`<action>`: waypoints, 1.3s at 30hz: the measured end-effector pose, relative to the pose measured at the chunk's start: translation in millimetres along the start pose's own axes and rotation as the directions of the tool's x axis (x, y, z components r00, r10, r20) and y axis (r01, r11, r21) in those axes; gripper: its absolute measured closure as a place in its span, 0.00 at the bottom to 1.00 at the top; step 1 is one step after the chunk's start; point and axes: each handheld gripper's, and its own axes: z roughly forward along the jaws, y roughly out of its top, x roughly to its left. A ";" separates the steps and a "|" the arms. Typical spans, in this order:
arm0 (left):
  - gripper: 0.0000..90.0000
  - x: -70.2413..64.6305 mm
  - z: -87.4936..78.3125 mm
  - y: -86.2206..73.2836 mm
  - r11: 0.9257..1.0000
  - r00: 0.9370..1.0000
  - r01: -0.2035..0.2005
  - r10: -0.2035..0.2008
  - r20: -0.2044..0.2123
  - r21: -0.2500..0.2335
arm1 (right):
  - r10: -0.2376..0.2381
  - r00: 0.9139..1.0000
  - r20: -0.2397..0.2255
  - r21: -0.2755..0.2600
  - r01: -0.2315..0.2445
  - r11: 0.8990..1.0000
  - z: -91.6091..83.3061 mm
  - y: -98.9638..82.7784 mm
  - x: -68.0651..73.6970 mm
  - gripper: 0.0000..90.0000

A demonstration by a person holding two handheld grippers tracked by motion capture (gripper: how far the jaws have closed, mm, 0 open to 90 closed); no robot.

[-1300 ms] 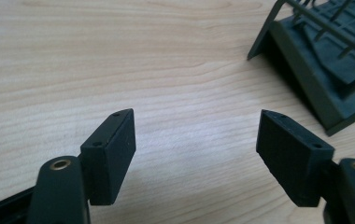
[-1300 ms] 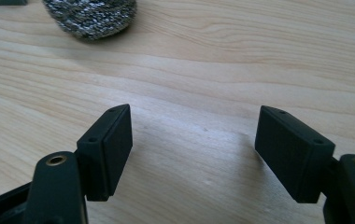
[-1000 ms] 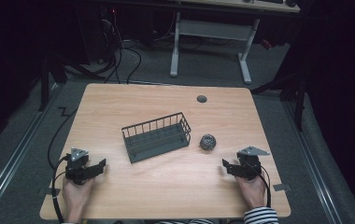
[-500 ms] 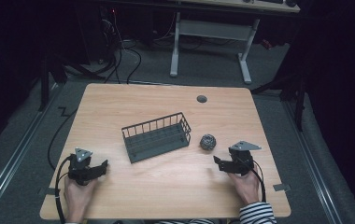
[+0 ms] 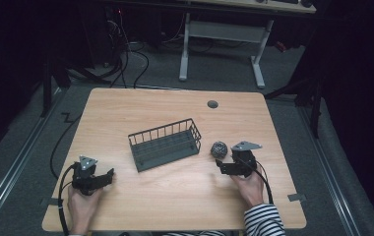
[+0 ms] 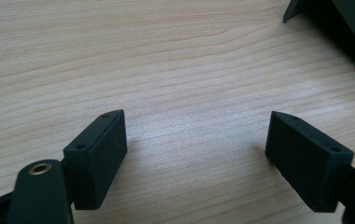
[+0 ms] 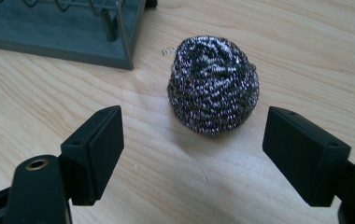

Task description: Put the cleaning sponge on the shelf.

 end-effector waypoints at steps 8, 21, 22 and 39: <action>0.23 -0.2 0.1 0.1 1.000 1.000 -0.001 0.001 0.000 0.001 | -0.013 0.999 0.035 0.031 0.012 0.999 13.6 14.2 -1.2 0.22; 0.23 -0.2 0.1 0.1 1.000 1.000 0.000 0.000 0.001 0.001 | 0.040 0.998 0.039 0.088 -0.044 0.995 42.9 20.2 -12.8 0.23; 0.23 -0.2 0.1 0.1 1.000 1.000 0.000 0.000 0.001 0.001 | 0.045 0.998 0.040 0.091 -0.048 0.995 43.8 19.8 -12.6 0.23; 0.23 -0.1 0.1 0.0 1.000 1.000 0.000 0.000 0.002 0.001 | 0.056 0.998 0.008 0.098 -0.056 0.994 48.2 16.4 -12.8 0.38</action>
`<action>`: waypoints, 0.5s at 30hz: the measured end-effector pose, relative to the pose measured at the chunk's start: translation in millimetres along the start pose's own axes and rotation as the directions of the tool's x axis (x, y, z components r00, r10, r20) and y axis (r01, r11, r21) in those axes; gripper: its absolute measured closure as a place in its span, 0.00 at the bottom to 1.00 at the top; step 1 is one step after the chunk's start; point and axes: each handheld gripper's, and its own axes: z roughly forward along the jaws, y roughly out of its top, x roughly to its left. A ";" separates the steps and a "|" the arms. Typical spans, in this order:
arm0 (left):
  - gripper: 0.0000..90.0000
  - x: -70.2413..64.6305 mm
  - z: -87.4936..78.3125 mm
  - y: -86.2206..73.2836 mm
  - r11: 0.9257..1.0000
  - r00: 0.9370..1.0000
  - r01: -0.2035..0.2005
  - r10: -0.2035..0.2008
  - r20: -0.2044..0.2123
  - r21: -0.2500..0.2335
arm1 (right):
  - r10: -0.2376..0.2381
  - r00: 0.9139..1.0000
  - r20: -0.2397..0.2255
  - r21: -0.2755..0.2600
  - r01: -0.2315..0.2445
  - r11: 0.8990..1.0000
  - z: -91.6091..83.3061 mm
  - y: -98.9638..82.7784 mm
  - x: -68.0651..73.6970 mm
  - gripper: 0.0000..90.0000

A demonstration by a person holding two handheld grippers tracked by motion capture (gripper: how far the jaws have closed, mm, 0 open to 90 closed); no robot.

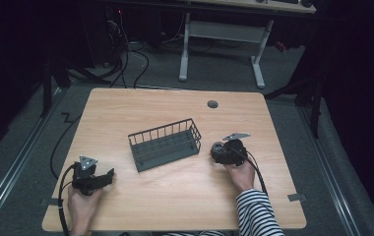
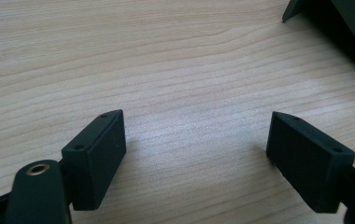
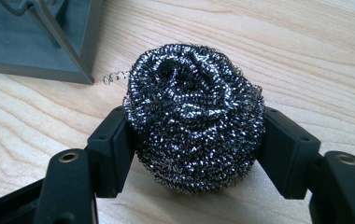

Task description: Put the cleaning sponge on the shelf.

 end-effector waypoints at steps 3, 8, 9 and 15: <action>0.23 0.0 0.0 0.0 1.000 1.000 0.000 0.000 0.000 0.000 | -0.002 1.000 -0.003 0.001 0.002 1.000 -1.0 -0.1 0.2 0.38; 0.23 0.0 0.0 0.0 1.000 1.000 0.000 0.000 0.000 0.000 | -0.009 1.000 -0.026 -0.011 0.009 1.000 -6.4 0.9 1.9 0.39; 0.23 0.0 0.0 0.0 1.000 1.000 0.000 0.000 0.000 0.000 | -0.014 0.999 -0.033 -0.018 0.013 1.000 -9.9 1.6 3.4 0.39; 0.23 0.0 -0.1 0.1 1.000 1.000 0.000 0.000 0.000 0.001 | -0.027 0.998 -0.050 -0.044 0.024 0.999 -24.8 3.9 7.0 0.40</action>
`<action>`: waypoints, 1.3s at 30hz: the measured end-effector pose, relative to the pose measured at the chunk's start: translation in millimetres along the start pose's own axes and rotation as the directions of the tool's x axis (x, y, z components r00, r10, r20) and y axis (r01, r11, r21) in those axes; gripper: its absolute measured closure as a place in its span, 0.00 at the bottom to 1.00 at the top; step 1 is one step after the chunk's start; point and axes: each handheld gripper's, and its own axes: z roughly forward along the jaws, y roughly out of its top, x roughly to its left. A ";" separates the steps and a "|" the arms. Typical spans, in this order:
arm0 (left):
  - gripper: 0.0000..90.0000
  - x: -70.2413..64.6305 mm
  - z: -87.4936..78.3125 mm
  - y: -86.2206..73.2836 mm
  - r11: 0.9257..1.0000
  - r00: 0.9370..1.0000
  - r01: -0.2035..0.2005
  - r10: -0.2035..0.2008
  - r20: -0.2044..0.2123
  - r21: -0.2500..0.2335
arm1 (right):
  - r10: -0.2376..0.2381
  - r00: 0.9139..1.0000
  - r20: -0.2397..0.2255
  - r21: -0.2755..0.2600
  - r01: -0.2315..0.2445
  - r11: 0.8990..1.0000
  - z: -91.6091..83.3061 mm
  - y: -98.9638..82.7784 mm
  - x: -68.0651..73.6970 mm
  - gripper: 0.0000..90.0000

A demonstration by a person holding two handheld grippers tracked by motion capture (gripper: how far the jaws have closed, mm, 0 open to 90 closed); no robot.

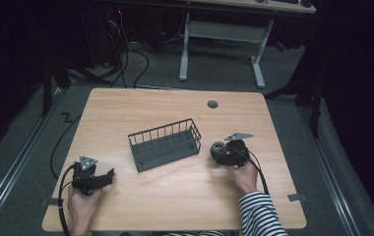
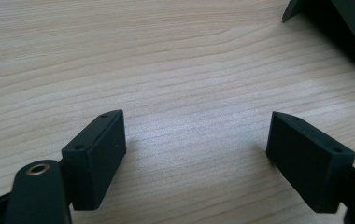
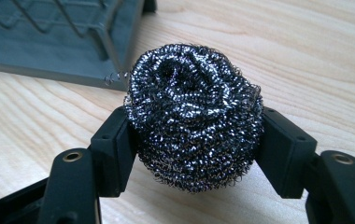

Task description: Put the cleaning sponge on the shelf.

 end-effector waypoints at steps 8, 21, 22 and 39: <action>0.23 0.0 0.0 0.0 1.000 1.000 0.000 0.000 0.000 0.000 | 0.013 1.000 -0.019 -0.028 -0.014 1.000 -16.1 1.9 0.1 0.40; 0.23 0.0 0.1 0.0 1.000 1.000 0.001 -0.001 0.000 -0.001 | 0.002 0.999 -0.046 -0.069 -0.005 0.998 -38.2 10.3 3.0 0.40; 0.23 0.0 0.1 0.0 1.000 1.000 0.001 -0.001 0.000 -0.001 | 0.002 0.999 -0.046 -0.069 -0.005 0.998 -38.2 10.3 3.0 0.40; 0.23 -0.1 0.1 0.0 1.000 1.000 0.001 -0.001 0.000 -0.002 | -0.039 0.995 -0.093 -0.102 0.029 0.994 -59.5 31.9 12.6 0.40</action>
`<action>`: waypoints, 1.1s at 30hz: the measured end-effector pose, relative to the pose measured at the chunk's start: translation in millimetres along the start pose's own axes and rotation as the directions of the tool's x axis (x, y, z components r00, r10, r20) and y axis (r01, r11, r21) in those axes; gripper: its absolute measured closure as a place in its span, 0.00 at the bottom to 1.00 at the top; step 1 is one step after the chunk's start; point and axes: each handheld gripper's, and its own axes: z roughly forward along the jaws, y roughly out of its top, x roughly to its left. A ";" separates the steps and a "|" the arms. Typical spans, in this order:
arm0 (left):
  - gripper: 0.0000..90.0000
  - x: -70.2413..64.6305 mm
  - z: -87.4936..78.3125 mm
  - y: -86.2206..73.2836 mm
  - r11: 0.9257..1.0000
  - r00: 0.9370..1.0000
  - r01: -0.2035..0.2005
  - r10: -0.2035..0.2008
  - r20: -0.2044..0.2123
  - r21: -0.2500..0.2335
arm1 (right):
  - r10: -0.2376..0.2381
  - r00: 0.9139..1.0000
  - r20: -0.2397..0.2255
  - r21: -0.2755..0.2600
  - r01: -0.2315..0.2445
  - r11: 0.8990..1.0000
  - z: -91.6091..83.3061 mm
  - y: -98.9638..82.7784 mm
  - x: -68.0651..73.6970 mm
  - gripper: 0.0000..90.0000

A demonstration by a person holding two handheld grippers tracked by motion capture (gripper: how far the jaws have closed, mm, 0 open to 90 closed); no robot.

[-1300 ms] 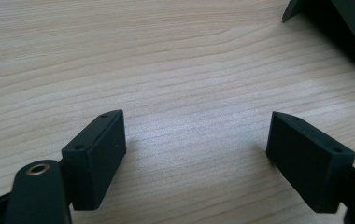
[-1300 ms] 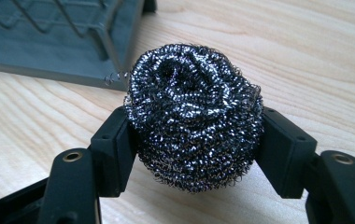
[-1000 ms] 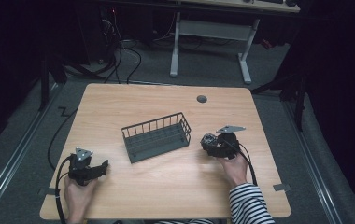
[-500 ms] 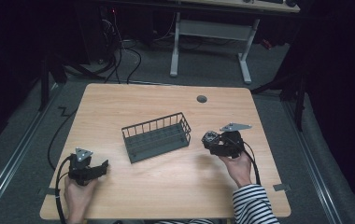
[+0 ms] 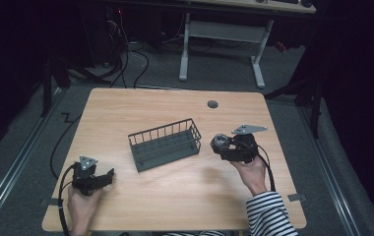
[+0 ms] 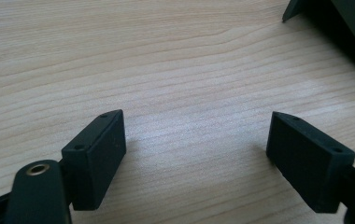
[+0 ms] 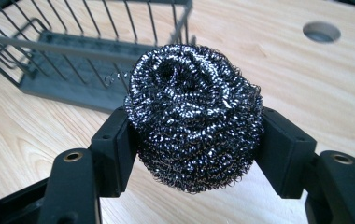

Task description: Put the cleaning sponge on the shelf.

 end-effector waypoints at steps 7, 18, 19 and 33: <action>0.23 0.0 0.0 0.0 1.000 1.000 0.000 0.000 0.000 0.000 | -0.034 0.999 -0.029 -0.015 0.034 0.999 0.1 18.2 10.4 0.40; 0.23 0.0 0.0 0.0 1.000 1.000 0.000 0.000 0.000 0.000 | -0.087 0.993 -0.080 -0.011 0.087 0.996 17.1 56.0 28.5 0.40; 0.23 0.0 0.0 0.0 1.000 1.000 0.000 0.000 0.000 0.000 | -0.095 0.992 -0.082 -0.012 0.094 0.995 19.2 58.9 29.7 0.40; 0.23 0.0 -0.1 0.0 1.000 1.000 0.000 0.000 0.000 0.001 | -0.130 0.986 -0.106 0.023 0.133 0.991 51.7 84.2 45.4 0.40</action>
